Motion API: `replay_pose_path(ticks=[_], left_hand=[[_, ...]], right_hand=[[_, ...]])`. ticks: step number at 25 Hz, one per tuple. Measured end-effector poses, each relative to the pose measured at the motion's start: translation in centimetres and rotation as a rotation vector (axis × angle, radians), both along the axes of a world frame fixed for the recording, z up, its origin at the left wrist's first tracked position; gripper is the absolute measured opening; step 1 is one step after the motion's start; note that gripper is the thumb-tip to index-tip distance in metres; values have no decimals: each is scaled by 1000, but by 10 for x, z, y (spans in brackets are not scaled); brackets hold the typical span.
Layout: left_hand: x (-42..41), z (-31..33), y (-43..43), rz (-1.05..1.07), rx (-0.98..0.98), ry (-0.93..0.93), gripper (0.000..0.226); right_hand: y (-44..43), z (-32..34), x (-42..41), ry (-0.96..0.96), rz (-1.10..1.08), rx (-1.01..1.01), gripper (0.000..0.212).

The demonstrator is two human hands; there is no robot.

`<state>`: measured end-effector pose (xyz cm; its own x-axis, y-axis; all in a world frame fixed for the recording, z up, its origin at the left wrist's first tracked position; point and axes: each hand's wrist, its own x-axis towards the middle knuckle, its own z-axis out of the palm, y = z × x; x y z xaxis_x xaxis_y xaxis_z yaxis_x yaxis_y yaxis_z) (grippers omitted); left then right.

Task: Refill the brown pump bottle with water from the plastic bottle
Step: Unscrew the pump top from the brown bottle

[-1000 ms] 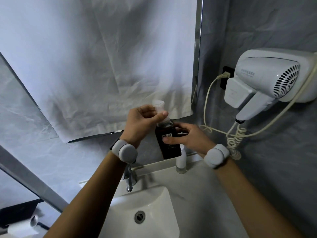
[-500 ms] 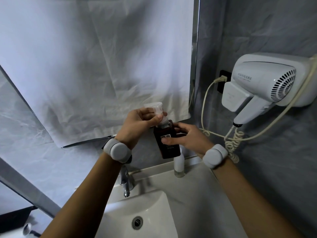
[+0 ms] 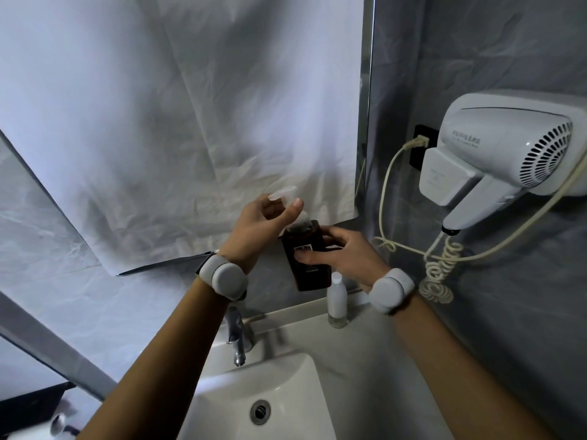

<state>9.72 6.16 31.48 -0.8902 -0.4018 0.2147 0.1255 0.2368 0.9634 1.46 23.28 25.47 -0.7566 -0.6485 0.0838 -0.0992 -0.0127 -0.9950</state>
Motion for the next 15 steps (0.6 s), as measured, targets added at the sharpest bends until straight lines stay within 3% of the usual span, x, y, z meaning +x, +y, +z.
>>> replay_pose_path(ticks=[3,7,10,15], left_hand=[[2,-2,-5,-120,49,-6,32],[-2,-4,-5,7,32,-16,32],[-5,-3,-4,89,48,-38,30],[-2,-1,-8,16,1,-44,28]], right_hand=[[-1,-2,-4,0,7,17,54],[-6,-5,-3,2,-9,29,58],[-12,-5,-2,-2,-29,36,48],[-11,-5,-3,3,-16,34,49]])
